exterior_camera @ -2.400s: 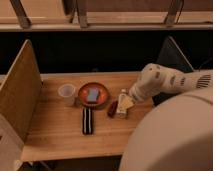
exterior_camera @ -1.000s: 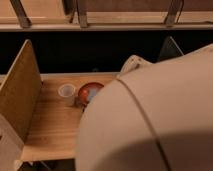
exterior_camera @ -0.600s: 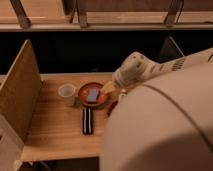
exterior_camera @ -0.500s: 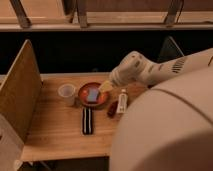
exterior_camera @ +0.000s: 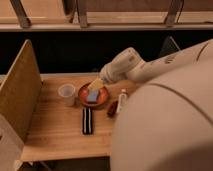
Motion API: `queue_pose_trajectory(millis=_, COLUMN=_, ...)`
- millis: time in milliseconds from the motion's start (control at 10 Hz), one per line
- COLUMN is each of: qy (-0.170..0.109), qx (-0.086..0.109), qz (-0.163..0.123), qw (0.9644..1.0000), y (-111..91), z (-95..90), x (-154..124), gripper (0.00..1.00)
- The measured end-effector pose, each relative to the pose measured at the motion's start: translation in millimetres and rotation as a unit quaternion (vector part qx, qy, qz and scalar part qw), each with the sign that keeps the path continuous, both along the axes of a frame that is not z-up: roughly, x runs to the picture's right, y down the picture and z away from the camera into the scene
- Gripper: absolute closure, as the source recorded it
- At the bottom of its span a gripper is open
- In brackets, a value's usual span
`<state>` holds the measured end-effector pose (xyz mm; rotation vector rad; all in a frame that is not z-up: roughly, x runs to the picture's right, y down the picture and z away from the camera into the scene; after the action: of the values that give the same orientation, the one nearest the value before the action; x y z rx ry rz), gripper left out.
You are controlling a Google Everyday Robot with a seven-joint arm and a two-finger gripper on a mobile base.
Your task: Place the white sponge in the ceramic cup
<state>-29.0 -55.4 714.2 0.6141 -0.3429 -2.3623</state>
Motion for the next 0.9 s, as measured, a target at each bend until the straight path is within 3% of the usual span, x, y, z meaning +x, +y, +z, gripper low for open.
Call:
queue_pose_trajectory(millis=300, qy=-0.006, qx=-0.023, qz=0.030, qw=0.9993, y=2.2, z=56.5, x=24.1, gripper=0.20)
queue_pose_trajectory(millis=600, qy=-0.010, qx=-0.060, qz=0.057, qw=0.9965, y=24.1, z=123.5, x=48.5, gripper=0.20)
queue_pose_trajectory(millis=900, qy=-0.012, qx=-0.068, qz=0.062, qw=0.9957, y=30.2, z=135.8, x=52.6, gripper=0.20)
